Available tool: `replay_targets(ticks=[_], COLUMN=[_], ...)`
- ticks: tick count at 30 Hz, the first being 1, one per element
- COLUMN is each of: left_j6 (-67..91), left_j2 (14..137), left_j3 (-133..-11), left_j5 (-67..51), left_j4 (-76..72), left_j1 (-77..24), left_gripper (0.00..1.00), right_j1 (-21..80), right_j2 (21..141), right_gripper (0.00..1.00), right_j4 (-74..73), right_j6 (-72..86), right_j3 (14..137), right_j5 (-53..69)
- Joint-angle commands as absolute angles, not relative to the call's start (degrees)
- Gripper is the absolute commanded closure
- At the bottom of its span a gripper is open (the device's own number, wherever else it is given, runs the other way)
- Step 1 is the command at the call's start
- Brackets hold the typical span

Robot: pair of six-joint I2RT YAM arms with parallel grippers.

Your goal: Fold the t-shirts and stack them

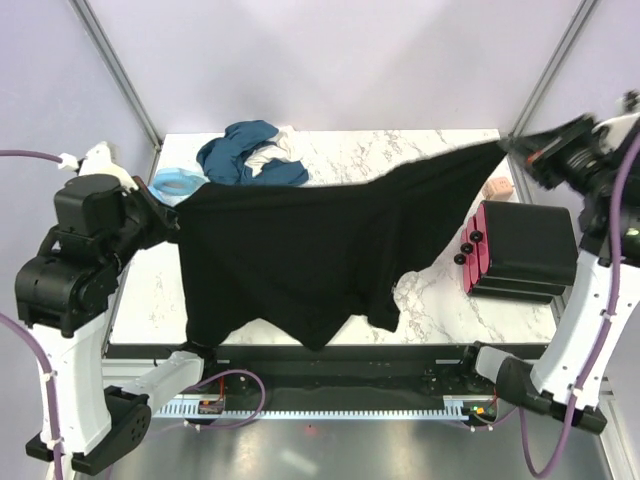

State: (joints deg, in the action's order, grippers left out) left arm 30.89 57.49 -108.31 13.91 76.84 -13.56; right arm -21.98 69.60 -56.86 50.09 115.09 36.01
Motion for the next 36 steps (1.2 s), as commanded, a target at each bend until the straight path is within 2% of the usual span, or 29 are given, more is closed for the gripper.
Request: replay_targets(ticks=[1, 3, 5, 9, 12, 13, 14, 16, 17, 20, 24, 27, 29, 32, 36], left_j6=[31.8, 31.0, 30.9, 31.4, 31.4, 31.4, 31.4, 30.9, 30.6, 31.2, 31.0, 30.2, 28.5, 27.2, 27.6], left_j2=[56.1, 56.2, 56.7, 58.1, 59.1, 59.1, 59.1, 59.2, 59.3, 60.8, 65.8, 70.9, 74.1, 77.5, 76.8], left_j3=[-104.6, -102.6, -102.0, -102.0, -102.2, -102.3, -102.5, -103.2, -104.1, -106.5, -110.2, -113.6, -115.9, -118.6, -118.9], left_j5=[11.0, 9.8, 9.4, 7.0, 6.0, 6.0, 6.2, 7.1, 7.3, 7.8, 5.6, 2.1, 5.7, 9.0, 9.8], left_j4=[75.5, 74.8, 74.5, 73.7, 73.3, 73.2, 73.1, 73.4, 73.5, 73.7, 72.2, 71.6, 71.2, 72.7, 73.5], left_j1=[-13.0, -13.1, -13.2, -13.7, -14.0, -14.1, -14.1, -14.2, -14.2, -14.2, -14.3, -17.5, -21.2, -26.4, -28.6], left_gripper=[0.98, 0.98, 0.98, 0.98, 0.98, 0.98, 0.98, 0.98, 0.98, 0.98, 0.98, 0.98, 0.98, 0.98, 0.98], right_j1=[-17.3, -14.9, -12.0, -4.6, 5.0, 9.8, 11.7, 16.1, 17.5, 21.9, 27.8, 39.8, 44.1, 50.2, 53.7], right_j2=[61.9, 59.5, 59.0, 64.0, 74.6, 81.8, 85.3, 93.1, 94.6, 96.1, 96.1, 95.8, 97.0, 96.0, 86.5], right_gripper=[1.0, 1.0, 1.0, 1.0, 1.0, 1.0, 1.0, 1.0, 1.0, 1.0, 1.0, 1.0, 1.0, 1.0, 1.0], right_j4=[-51.9, -42.2, -41.8, -37.9, -46.0, -49.9, -56.2, -59.7, -60.0, -54.6, -50.1, -45.4, -44.6, -49.6, -50.2], right_j6=[41.9, 42.8, 38.9, 32.2, 20.6, 17.7, 13.6, 11.4, 11.2, 8.4, 6.6, 1.3, -1.1, 3.7, 12.1], right_j3=[98.2, 92.1, 90.4, 95.0, 108.1, 118.4, 123.3, 135.0, 137.2, 135.0, 129.4, 125.4, 125.5, 129.7, 123.5], right_j5=[34.8, 37.3, 35.4, 33.5, 27.3, 19.2, 16.0, 9.4, 0.4, -17.9, -34.4, -47.1, -55.0, -61.6, -68.1])
